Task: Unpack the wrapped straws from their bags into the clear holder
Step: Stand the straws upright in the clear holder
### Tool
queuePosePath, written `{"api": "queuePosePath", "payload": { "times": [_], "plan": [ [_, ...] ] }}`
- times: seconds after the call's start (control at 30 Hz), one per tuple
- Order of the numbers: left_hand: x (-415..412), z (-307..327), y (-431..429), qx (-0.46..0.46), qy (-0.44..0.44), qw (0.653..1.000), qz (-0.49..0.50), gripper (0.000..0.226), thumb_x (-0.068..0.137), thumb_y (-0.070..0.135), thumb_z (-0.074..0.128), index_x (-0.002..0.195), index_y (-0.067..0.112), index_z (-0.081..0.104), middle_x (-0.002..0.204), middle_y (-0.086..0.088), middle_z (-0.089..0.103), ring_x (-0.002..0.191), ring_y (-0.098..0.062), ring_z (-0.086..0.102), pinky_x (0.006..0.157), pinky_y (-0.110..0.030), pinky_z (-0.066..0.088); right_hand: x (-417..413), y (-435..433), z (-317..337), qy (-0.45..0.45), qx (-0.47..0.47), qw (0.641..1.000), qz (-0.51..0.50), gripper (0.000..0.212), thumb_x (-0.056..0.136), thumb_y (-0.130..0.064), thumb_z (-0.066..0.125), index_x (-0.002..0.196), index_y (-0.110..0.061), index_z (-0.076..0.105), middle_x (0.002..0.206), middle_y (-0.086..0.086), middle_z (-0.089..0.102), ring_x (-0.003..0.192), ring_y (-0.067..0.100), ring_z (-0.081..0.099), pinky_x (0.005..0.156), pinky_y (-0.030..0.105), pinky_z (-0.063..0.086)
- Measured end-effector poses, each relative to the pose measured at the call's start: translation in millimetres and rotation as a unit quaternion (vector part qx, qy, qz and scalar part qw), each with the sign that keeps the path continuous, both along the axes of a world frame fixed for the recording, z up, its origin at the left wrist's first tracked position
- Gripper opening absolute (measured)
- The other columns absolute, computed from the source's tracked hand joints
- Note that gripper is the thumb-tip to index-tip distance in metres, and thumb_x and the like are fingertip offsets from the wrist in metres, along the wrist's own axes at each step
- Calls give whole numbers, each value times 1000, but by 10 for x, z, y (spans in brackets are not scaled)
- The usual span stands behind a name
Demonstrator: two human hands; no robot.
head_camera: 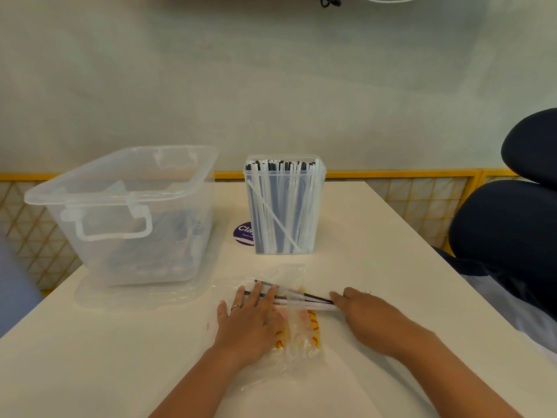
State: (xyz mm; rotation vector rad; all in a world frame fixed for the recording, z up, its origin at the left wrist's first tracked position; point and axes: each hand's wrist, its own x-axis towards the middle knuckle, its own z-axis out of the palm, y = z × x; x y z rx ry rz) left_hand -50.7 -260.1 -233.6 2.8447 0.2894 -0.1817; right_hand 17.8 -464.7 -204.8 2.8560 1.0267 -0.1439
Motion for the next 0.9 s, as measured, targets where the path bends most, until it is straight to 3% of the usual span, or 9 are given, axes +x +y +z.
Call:
{"api": "queuePosePath", "payload": {
  "times": [0.13,0.27,0.37,0.43,0.53,0.6,0.73,0.8,0.9],
  "plan": [
    [23,21,48,-68,-15,997,18,51,98,50,12,148,41,3,158,11,-7,145,-18,-13,114,-48,-10,86,-213,318,16,34,999,-8,37,98,-10,30,131,-16,46,116,7,52,107,23,52,85,29,38],
    [43,62,46,-122,-20,992,36,51,97,53,12,147,42,10,158,12,-3,146,-16,-11,114,-48,-11,89,-353,621,56,129,989,-39,36,98,-14,39,129,-22,54,97,-15,55,86,4,50,71,11,35],
    [44,65,32,-123,-20,992,36,52,97,54,12,147,42,10,158,12,-2,146,-16,-10,114,-47,-10,57,-289,580,93,172,980,-48,40,92,-13,50,131,-23,54,127,-9,57,113,9,52,87,12,35],
    [33,63,20,-118,-19,992,29,52,97,53,11,148,41,9,158,11,-2,146,-16,-9,114,-47,-10,36,-201,443,120,204,970,-52,43,88,-14,58,130,-23,55,128,-8,57,115,8,51,87,10,34],
    [24,71,5,-121,-19,992,23,52,98,51,12,148,39,8,158,10,-4,146,-16,-8,115,-46,-9,-4,-48,276,151,293,941,-72,40,82,-16,67,121,-22,63,112,-9,64,93,3,53,69,2,34],
    [17,81,13,-130,-24,991,22,52,98,51,13,148,38,7,158,10,-4,146,-15,-8,115,-45,-9,-28,37,235,157,366,912,-99,32,81,-14,68,113,-20,69,105,-7,68,84,2,57,67,2,36],
    [-2,84,55,-148,-28,988,23,53,98,50,13,148,38,5,159,9,-4,146,-13,-8,115,-43,-8,-40,91,323,151,458,865,-137,15,81,-10,69,93,-14,76,68,-14,66,54,-6,57,57,4,42],
    [-7,74,73,-139,-28,990,23,53,98,51,11,148,37,2,159,8,-5,146,-13,-8,115,-42,-9,-27,45,461,137,463,862,-153,12,80,-9,69,90,-13,76,60,-11,64,46,-5,55,53,5,42],
    [-13,100,97,-169,-38,985,27,53,98,51,13,148,38,2,158,9,-5,145,-12,-10,115,-41,-8,-21,-103,790,103,430,882,-162,13,80,-9,67,87,-15,75,57,-6,63,49,1,55,50,8,41]
  ]
}}
